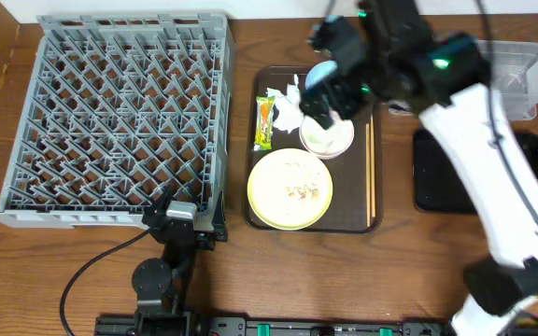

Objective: Sort waste into correct bins and load items into the dishwasher
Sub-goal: 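Move the right gripper to the tray and grasp the yellow snack wrapper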

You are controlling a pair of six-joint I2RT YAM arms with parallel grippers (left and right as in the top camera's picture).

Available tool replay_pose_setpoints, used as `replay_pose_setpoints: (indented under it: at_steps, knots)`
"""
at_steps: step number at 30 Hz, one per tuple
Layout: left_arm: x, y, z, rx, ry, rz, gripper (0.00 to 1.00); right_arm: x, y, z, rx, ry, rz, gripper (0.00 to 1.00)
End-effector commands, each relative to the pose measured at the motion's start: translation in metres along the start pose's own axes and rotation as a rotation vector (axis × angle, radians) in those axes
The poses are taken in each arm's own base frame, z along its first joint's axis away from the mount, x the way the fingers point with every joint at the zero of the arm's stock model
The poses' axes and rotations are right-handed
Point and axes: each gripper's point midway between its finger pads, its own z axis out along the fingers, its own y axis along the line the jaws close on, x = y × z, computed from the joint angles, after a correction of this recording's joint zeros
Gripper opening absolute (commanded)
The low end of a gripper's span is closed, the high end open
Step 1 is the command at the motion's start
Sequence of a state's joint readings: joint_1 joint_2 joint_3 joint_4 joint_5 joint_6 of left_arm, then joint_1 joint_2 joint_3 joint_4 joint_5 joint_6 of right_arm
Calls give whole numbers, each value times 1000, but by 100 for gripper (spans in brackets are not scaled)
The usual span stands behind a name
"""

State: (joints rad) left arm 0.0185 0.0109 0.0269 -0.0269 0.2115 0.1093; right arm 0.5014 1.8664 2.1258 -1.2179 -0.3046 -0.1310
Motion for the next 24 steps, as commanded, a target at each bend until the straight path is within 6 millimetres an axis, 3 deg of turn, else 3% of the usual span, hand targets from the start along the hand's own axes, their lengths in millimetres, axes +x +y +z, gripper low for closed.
replay_pose_setpoints:
  at_steps: [1,5,9,13,17,24]
  knots:
    - [15,-5,1,29,38,4,98,-12,32,9,-81,-11,-80,99]
    - [15,-5,1,29,38,4,98,-28,66,24,-183,-66,-141,99]
    - [15,-5,1,29,38,4,98,-45,74,52,-160,-106,-87,99]
    - [15,-5,1,29,38,4,98,-49,59,103,-26,-92,76,92]
    - [15,-5,1,29,38,4,98,-38,33,151,148,-69,229,88]
    - [15,-5,1,29,38,4,98,-20,17,211,188,-30,297,79]
